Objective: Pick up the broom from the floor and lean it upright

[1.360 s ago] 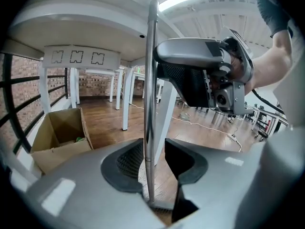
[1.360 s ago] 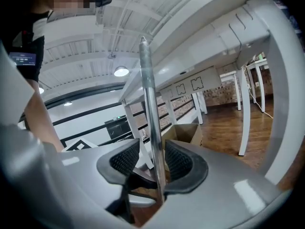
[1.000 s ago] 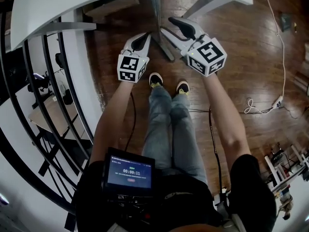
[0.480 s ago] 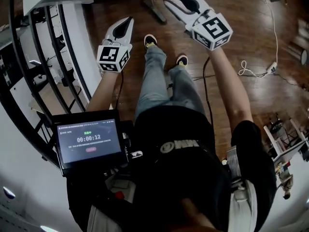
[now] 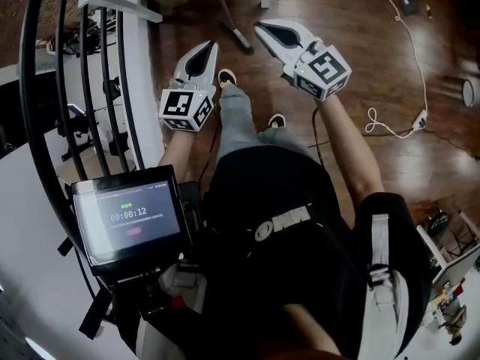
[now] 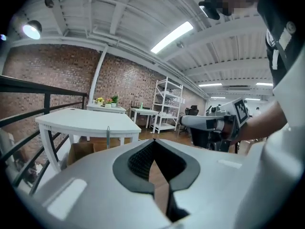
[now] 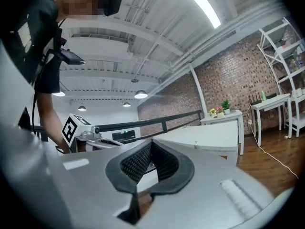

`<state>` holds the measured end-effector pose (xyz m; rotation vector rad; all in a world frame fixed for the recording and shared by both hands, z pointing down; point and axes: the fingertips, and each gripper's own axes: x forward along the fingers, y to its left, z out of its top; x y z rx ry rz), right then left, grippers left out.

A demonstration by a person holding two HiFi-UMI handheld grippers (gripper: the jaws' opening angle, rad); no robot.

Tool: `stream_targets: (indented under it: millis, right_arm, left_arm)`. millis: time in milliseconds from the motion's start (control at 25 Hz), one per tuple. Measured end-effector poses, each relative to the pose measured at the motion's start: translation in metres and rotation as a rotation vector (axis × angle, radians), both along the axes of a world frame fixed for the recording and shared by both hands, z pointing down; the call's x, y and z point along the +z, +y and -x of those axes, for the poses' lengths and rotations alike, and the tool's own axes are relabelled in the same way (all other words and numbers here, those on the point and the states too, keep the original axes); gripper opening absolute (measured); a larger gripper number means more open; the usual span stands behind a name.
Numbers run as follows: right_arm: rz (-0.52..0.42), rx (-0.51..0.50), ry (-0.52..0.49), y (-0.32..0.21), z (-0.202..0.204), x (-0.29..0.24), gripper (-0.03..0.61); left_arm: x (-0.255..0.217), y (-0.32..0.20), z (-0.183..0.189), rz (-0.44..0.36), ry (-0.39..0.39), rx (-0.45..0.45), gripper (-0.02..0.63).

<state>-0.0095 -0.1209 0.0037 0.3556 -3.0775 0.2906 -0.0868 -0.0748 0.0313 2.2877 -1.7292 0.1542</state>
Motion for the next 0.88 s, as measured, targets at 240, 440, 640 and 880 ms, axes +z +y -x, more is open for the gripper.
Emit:
stream_targets:
  millis: [240, 440, 640, 880]
  right_arm:
    - [-0.044, 0.027, 0.0, 0.084, -0.063, -0.045, 0.005]
    - [-0.009, 0.037, -0.016, 0.1, -0.072, -0.033, 0.005]
    - [-0.012, 0.022, -0.044, 0.104, -0.068, -0.035, 0.017]
    - [-0.053, -0.016, -0.023, 0.103, -0.049, -0.036, 0.015]
  left_arm:
    - [-0.064, 0.07, -0.083, -0.068, -0.054, 0.047, 0.012]
    - [-0.065, 0.08, -0.089, -0.078, -0.087, 0.038, 0.012]
    - [-0.063, 0.079, -0.086, -0.074, -0.06, 0.012, 0.012]
    - [-0.072, 0.072, -0.082, -0.093, -0.088, -0.002, 0.012]
